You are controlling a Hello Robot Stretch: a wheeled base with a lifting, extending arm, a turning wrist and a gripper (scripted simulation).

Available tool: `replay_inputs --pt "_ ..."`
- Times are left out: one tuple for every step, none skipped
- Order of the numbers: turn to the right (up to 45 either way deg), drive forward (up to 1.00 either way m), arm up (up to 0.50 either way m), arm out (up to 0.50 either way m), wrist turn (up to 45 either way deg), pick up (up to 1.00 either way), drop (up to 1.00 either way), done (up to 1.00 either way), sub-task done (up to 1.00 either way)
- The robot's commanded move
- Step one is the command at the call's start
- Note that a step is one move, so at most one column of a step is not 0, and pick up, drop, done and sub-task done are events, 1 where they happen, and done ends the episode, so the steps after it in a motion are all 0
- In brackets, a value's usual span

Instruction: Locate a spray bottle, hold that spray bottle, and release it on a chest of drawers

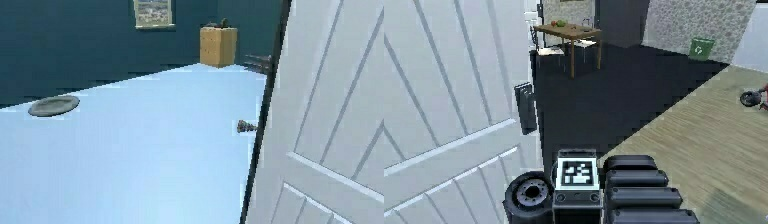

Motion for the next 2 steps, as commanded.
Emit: replay_inputs --pt "21.0 0.0 0.0 0.0 0.0 0.0 0.0 0.0 0.0" --pt "0.0 0.3 0.0 0.0 0.0 0.0 0.0 0.0 0.0"
